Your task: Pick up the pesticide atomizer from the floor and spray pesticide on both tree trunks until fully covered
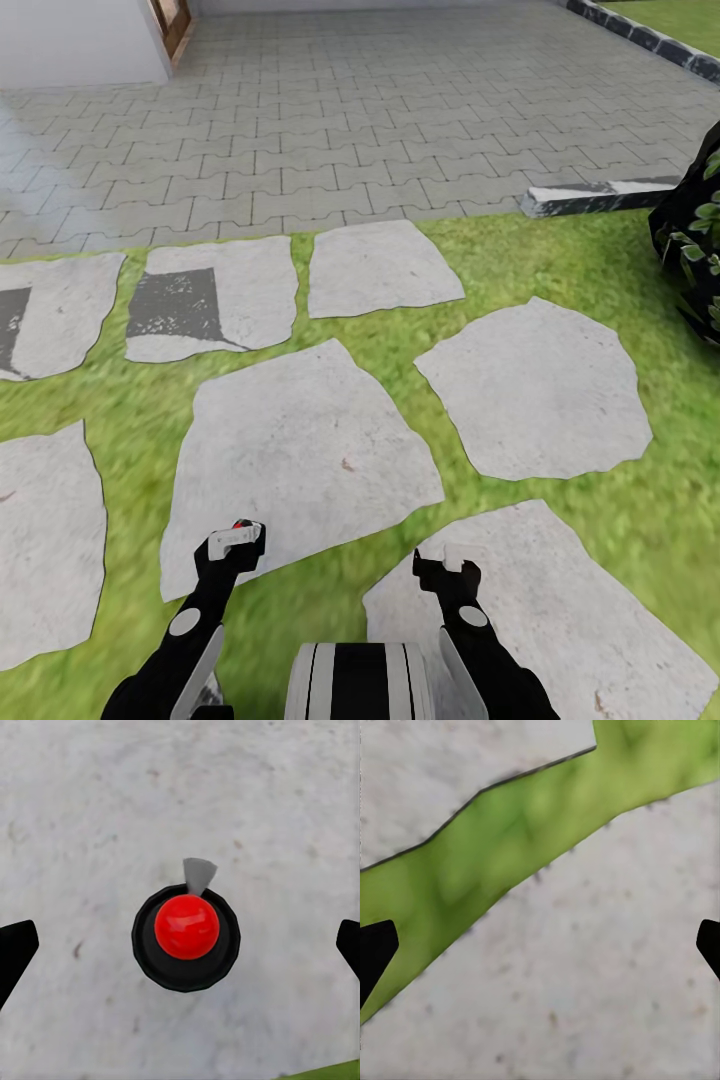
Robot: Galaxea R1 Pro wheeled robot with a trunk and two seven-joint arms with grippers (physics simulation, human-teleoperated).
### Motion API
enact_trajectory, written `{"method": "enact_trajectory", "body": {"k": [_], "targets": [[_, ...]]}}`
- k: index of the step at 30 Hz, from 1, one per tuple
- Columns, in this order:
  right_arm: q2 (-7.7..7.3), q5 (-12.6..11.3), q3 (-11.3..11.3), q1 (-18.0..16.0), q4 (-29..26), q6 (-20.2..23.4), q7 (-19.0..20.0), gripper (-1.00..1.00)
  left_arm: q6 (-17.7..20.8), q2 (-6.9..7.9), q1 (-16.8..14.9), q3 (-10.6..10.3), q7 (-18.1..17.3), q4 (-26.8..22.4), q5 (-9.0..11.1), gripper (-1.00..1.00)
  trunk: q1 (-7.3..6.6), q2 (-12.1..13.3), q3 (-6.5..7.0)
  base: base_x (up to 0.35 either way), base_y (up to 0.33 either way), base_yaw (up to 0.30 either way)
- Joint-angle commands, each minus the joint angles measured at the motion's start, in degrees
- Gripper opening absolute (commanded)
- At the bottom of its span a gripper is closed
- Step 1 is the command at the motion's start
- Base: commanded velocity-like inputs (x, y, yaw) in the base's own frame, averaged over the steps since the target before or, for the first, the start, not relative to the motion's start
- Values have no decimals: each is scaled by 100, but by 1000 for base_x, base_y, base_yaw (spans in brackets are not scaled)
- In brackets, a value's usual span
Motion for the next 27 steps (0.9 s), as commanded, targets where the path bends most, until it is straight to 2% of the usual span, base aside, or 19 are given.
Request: {"method": "enact_trajectory", "body": {"k": [1,27], "targets": [[-4,-56,25,-1,-10,22,-45,100,-24,8,-2,-39,47,2,59,100,-1,-1,-3,0,0,0],[12,-56,27,-1,-6,37,-47,100,-23,6,-2,-44,47,3,41,100,-1,-1,-3,0,0,0]]}}
